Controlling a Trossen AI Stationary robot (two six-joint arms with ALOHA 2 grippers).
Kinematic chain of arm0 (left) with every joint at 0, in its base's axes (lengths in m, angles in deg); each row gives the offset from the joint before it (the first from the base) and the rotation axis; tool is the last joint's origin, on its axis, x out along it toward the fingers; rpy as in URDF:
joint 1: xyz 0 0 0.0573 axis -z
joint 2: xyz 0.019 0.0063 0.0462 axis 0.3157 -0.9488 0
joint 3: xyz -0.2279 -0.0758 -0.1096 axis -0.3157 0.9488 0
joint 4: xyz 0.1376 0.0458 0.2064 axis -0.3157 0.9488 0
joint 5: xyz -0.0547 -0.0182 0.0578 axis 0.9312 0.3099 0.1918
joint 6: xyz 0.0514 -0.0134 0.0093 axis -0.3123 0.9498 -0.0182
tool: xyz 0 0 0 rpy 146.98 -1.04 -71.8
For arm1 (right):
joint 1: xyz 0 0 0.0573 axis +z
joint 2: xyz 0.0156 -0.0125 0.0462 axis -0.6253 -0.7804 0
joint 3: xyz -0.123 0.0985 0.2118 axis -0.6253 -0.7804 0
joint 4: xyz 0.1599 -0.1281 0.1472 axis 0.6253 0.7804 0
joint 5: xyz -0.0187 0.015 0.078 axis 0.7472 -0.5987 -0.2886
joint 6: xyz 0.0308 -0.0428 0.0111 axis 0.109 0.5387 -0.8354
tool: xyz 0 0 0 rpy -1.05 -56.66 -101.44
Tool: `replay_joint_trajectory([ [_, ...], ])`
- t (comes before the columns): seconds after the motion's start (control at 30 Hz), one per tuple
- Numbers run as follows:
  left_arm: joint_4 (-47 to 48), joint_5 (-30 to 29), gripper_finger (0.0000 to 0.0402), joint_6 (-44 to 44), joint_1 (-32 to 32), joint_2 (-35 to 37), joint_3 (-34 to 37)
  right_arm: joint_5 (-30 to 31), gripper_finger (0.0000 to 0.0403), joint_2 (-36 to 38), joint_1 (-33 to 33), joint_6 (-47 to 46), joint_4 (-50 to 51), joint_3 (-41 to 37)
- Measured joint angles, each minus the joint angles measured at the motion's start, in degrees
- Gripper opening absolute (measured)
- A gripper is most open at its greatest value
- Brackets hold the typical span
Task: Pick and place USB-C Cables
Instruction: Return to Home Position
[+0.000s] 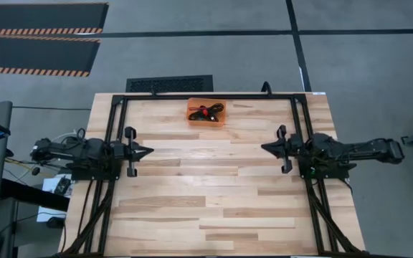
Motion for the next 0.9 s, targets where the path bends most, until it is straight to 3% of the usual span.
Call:
replay_joint_trajectory([
  [0.47, 1.1, 1.1, 0.0000, 1.5, -4.8, 0.0, 1.7, 0.0, 0.0004, 7.3, 0.1, 1.3, 7.0, 0.0],
  [0.9, 1.8, 7.4, 0.0000, 5.2, -8.8, 0.0, 1.8, 0.1, 0.0009, 10.2, 0.1, 2.6, 13.5, -0.1],
])
